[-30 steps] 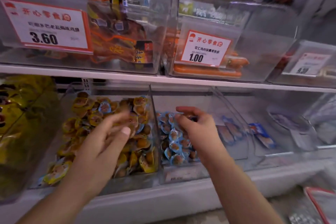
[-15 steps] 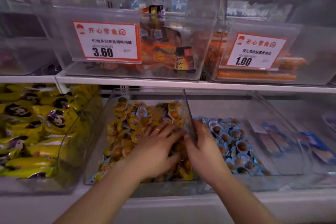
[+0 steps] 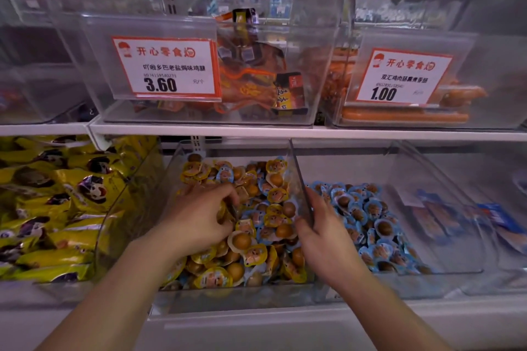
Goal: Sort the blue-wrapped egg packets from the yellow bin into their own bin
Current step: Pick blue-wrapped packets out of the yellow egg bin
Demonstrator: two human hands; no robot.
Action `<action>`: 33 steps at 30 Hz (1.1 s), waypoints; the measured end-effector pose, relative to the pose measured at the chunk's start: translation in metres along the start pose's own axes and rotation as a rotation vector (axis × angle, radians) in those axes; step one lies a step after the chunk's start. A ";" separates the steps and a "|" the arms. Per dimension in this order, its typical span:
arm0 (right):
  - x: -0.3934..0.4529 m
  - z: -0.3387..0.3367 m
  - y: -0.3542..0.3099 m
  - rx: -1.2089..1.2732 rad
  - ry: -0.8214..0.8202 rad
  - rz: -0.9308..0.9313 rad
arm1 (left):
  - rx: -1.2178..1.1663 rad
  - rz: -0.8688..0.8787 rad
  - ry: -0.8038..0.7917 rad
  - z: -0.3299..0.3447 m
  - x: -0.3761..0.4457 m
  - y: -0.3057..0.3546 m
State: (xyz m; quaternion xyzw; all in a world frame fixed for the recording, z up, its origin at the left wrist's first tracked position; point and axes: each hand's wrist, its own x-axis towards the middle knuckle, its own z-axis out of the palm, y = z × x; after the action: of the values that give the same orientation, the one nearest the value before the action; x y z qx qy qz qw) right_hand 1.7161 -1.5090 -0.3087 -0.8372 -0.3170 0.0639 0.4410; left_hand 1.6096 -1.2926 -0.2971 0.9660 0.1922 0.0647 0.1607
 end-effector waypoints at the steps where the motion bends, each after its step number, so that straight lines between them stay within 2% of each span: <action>1: 0.000 0.000 0.000 -0.001 0.000 0.000 | -0.008 -0.004 0.022 -0.003 0.000 -0.002; 10: -0.002 0.004 -0.003 -0.060 0.057 -0.020 | -0.079 0.028 0.118 0.006 -0.001 -0.005; 16: -0.004 0.008 -0.007 -0.098 0.097 -0.018 | -0.306 0.117 0.273 0.026 0.002 0.024; 18: -0.005 0.008 -0.008 -0.092 0.097 -0.007 | -0.189 0.151 0.249 0.038 0.004 0.035; 21: -0.005 0.006 -0.007 -0.096 0.086 0.000 | 0.150 0.162 0.217 0.049 0.008 0.040; 26: -0.005 0.005 -0.004 -0.095 0.067 -0.015 | 0.188 0.122 0.049 0.044 0.014 0.038; 29: -0.006 0.002 -0.006 -0.231 0.127 -0.140 | 0.065 0.096 0.073 0.038 0.012 0.034; 31: -0.006 0.002 -0.011 -0.374 0.183 -0.344 | -0.033 0.017 0.126 0.030 0.010 0.025; 33: -0.004 0.004 -0.019 -0.447 0.139 -0.513 | -0.068 -0.020 0.143 0.022 0.006 0.012</action>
State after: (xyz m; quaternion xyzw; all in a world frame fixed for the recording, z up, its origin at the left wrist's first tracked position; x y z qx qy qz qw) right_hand 1.7021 -1.5007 -0.2972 -0.8085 -0.4925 -0.1775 0.2689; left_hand 1.6236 -1.3064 -0.3131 0.9509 0.2106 0.1385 0.1797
